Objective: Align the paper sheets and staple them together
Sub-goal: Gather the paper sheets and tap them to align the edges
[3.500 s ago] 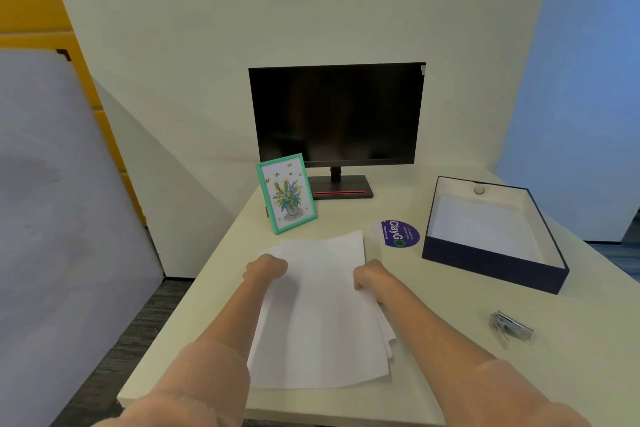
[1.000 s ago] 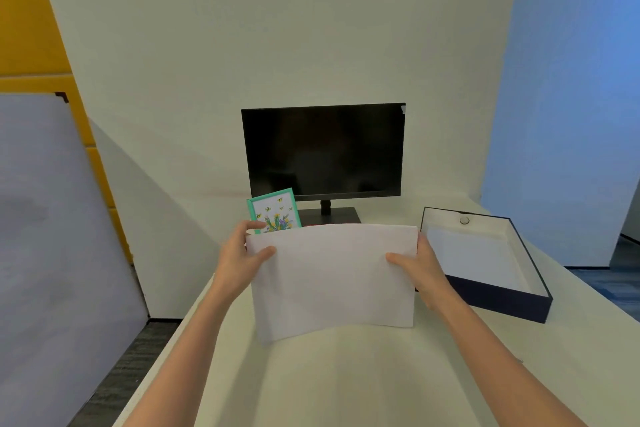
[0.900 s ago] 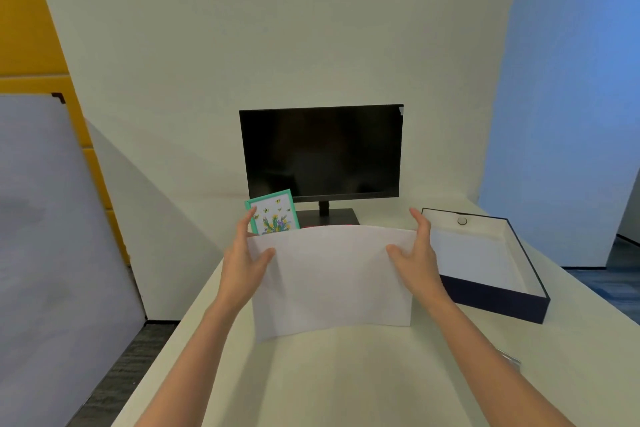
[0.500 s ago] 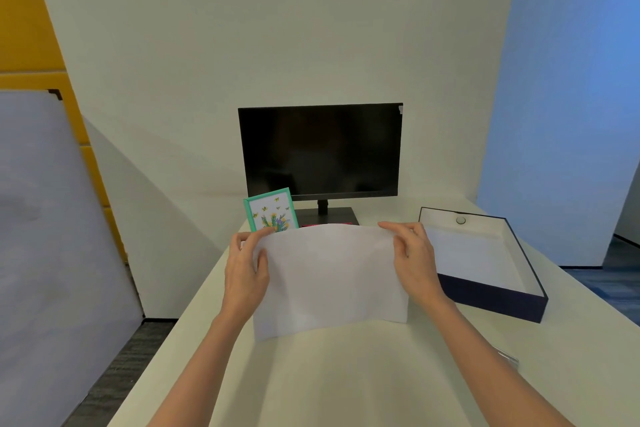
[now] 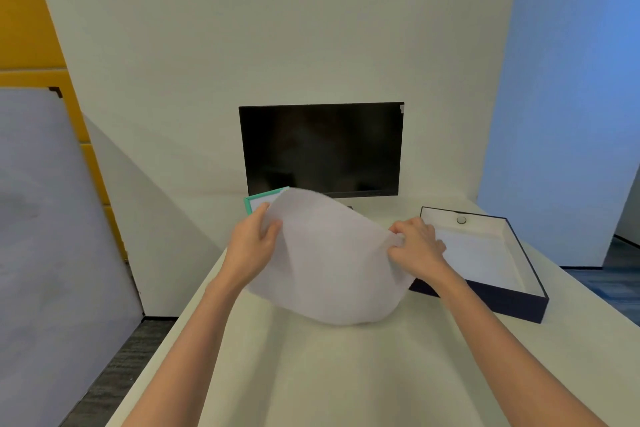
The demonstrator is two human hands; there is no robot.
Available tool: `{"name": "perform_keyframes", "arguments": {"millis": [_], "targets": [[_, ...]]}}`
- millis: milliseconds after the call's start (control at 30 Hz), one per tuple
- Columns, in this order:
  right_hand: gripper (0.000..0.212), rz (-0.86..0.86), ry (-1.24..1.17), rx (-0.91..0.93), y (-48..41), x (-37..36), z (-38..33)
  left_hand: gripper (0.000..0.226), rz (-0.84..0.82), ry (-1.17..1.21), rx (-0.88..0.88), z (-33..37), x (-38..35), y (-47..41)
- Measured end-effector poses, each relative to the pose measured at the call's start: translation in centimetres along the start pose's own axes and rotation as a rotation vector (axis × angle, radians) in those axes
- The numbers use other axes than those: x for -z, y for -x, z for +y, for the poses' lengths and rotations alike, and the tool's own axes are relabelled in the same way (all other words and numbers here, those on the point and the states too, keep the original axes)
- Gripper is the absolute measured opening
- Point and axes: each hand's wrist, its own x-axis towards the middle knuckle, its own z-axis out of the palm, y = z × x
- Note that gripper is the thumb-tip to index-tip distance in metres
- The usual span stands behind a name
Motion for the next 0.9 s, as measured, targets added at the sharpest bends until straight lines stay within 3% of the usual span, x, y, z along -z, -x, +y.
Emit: {"name": "perform_keyframes", "arguments": {"millis": [67, 133, 200, 367, 433, 500, 600, 767, 900], "targets": [[0.021, -0.070, -0.110, 0.089, 0.3, 0.8, -1.9, 0.016, -0.066, -0.186, -0.162, 3.4, 0.6, -0.9], [0.024, -0.142, -0.461, 0.140, 1.0, 1.5, -4.0, 0.005, -0.096, -0.318, -0.300, 6.2, 0.4, -1.3], [0.023, -0.136, -0.663, 0.149, 1.3, 1.7, -5.2, 0.005, -0.075, -0.404, -0.379, 7.8, -0.1, -1.5], [0.023, -0.112, -0.952, 0.013, 1.5, 1.9, -3.6, 0.026, 0.209, -0.513, -0.266, 6.3, 2.1, -2.4], [0.026, -0.142, -1.015, -0.035, 1.6, 1.8, -2.7, 0.025, 0.232, -0.338, -0.133, 5.0, 2.9, -2.3], [0.025, -0.167, -1.021, -0.064, 1.7, 1.3, -2.2, 0.025, 0.174, 0.060, -0.006, 3.9, 2.7, -1.8], [0.031, -0.166, -1.008, -0.050, 1.7, -0.2, -1.9, 0.053, 0.082, 0.395, 0.010, 2.6, 1.2, -0.5], [0.042, 0.078, -0.905, 0.083, 2.2, -1.1, -2.9, 0.062, 0.140, 0.465, -0.036, 1.6, -0.8, 0.9], [0.068, 0.307, -0.735, 0.316, 2.6, -0.4, -3.9, 0.058, 0.170, 0.402, -0.073, 2.0, -1.4, 0.8]]}}
